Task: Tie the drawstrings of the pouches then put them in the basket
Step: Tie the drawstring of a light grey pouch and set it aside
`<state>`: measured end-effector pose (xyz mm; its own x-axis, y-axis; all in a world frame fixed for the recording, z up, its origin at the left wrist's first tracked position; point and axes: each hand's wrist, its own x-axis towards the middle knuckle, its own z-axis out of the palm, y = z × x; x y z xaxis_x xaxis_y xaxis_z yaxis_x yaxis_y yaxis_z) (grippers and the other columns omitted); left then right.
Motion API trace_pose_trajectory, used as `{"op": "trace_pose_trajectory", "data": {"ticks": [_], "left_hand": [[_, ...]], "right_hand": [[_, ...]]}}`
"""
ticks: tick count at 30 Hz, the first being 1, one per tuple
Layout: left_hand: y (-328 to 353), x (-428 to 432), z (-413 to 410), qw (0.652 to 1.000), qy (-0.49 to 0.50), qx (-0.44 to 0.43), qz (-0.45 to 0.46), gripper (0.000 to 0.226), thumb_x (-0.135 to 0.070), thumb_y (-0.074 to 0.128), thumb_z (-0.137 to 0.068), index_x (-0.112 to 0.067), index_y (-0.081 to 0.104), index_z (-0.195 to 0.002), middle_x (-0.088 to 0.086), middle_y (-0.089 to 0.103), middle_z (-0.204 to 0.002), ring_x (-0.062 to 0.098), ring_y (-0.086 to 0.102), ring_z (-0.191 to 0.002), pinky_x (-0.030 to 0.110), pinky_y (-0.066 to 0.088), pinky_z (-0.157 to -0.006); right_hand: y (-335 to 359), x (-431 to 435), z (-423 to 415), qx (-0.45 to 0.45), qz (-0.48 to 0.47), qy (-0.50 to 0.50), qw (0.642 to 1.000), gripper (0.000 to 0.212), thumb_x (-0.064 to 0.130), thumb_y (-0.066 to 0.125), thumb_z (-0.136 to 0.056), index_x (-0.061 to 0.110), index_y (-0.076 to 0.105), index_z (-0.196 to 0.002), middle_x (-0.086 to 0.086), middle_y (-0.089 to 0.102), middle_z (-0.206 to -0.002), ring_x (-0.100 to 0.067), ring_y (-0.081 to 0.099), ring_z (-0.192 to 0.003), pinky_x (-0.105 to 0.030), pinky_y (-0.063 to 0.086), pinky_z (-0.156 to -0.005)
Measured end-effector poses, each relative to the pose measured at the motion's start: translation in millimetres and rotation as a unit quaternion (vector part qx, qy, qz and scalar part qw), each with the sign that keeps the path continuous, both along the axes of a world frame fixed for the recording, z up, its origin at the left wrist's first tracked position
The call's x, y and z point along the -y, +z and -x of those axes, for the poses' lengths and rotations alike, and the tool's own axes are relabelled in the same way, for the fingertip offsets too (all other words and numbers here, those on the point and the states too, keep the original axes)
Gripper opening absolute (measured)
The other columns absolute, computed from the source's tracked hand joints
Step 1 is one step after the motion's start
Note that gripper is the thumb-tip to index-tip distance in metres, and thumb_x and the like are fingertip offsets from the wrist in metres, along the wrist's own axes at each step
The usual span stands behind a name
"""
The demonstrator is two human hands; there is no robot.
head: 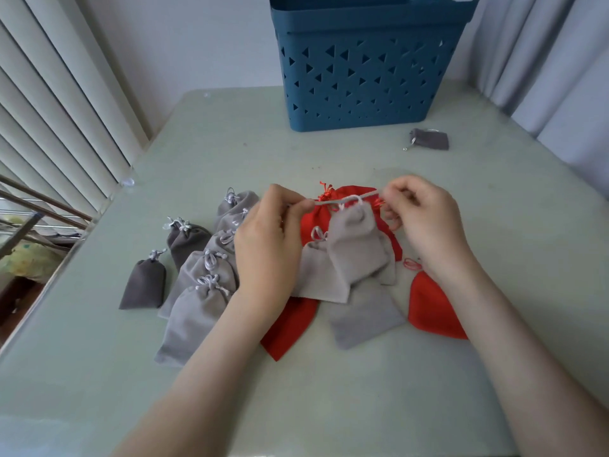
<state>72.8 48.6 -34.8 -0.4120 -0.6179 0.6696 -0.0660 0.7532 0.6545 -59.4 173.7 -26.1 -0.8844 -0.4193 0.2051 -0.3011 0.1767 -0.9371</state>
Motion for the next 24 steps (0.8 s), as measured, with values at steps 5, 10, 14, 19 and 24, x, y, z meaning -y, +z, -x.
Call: {"op": "trace_pose_trajectory", "data": {"ticks": [5,10,14,19,24], "left_hand": [[5.7,14.7,0.2,0.985,0.007,0.009,-0.173,0.022,-0.016,0.054,-0.092,-0.026,0.047,-0.074,-0.013,0.068,-0.071,0.01,0.057,-0.061,0.028,0.045,-0.065],[7.3,13.7,1.9,0.946,-0.092,0.017,-0.31,0.021,-0.017,0.047,-0.098,-0.013,0.047,-0.078,-0.005,0.066,-0.063,0.01,0.046,-0.04,0.02,0.038,-0.043],[14.2,7.6,4.9,0.87,-0.269,-0.031,-0.412,0.029,-0.024,0.032,-0.103,-0.011,0.036,-0.077,0.004,0.062,-0.055,0.012,0.041,-0.039,0.021,0.031,-0.038],[26.5,-5.7,0.3,0.791,-0.384,-0.075,-0.47,0.025,-0.029,0.038,-0.094,-0.013,0.035,-0.075,0.007,0.065,-0.061,0.009,0.037,-0.036,0.014,0.023,-0.034],[27.2,-10.7,-2.3,0.767,-0.43,-0.085,-0.469,0.018,-0.026,0.045,-0.087,-0.013,0.037,-0.076,0.007,0.069,-0.071,0.007,0.035,-0.039,0.012,0.024,-0.033]], "right_hand": [[-0.6,-8.8,12.4,-0.006,-0.021,-0.064,0.998,0.021,0.016,0.058,-0.088,0.022,0.06,-0.068,0.004,0.059,-0.064,-0.012,0.056,-0.064,-0.032,0.049,-0.065],[4.4,-4.6,6.8,0.018,0.146,0.03,0.989,0.016,0.016,0.054,-0.091,0.024,0.056,-0.078,0.015,0.065,-0.087,-0.003,0.059,-0.092,-0.026,0.044,-0.088],[15.6,-3.9,-4.6,0.221,0.354,0.218,0.882,0.011,0.007,0.043,-0.094,0.014,0.049,-0.089,-0.007,0.069,-0.082,-0.025,0.067,-0.091,-0.033,0.052,-0.087],[18.1,-0.3,-17.7,0.196,0.251,0.278,0.906,0.008,0.015,0.047,-0.091,0.011,0.054,-0.093,0.001,0.048,-0.06,-0.01,0.037,-0.049,-0.022,0.033,-0.055],[10.5,4.0,-27.1,0.152,0.105,0.336,0.924,0.01,0.022,0.06,-0.087,0.016,0.063,-0.08,0.005,0.051,-0.062,-0.005,0.036,-0.053,-0.012,0.033,-0.053]]}}
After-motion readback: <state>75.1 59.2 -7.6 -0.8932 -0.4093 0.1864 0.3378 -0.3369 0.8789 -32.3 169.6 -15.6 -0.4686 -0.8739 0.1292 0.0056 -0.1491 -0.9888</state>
